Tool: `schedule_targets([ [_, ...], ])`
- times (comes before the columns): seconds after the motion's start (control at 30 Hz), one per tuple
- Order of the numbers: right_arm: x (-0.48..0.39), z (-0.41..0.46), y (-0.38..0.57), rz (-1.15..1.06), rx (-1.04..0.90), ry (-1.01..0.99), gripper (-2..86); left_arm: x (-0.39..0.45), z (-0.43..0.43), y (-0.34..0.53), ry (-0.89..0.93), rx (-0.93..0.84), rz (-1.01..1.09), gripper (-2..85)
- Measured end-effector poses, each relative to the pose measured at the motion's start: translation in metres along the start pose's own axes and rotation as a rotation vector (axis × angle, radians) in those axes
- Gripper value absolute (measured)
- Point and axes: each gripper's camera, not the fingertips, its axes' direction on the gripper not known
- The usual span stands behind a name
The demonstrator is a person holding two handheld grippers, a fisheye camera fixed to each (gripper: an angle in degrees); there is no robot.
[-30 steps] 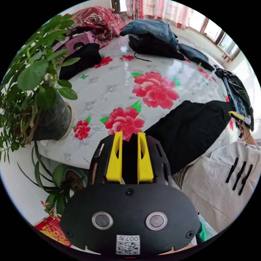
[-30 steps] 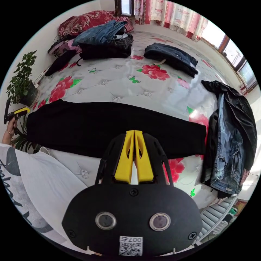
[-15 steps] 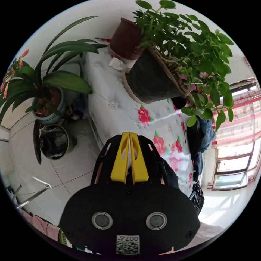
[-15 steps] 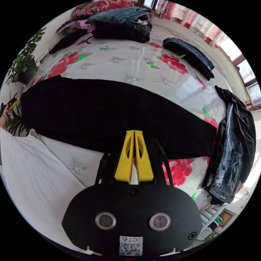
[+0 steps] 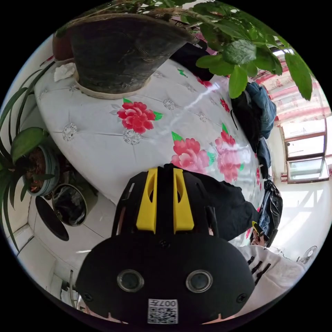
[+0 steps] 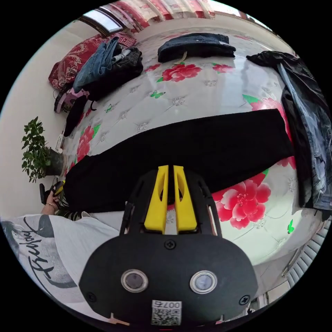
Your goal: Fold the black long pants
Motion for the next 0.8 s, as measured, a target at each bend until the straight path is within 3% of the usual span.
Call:
schedule_targets([
  [0.27,0.17,-0.085,0.052,0.612,0.356,-0.109,4.9,0.02,0.011,-0.024,-0.016,0.045,-0.092,6.1],
  [0.5,0.234,-0.089,0.069,0.741,0.457,-0.241,8.2,0.024,-0.012,-0.024,-0.086,0.094,-0.171,6.7],
  [0.67,0.254,-0.086,0.085,0.867,0.631,-0.342,5.3,-0.009,-0.056,0.029,-0.015,0.235,-0.339,8.0],
  [0.8,0.267,-0.082,0.076,0.926,0.579,-0.457,1.4,-0.037,-0.061,0.072,0.08,0.279,-0.438,8.9],
])
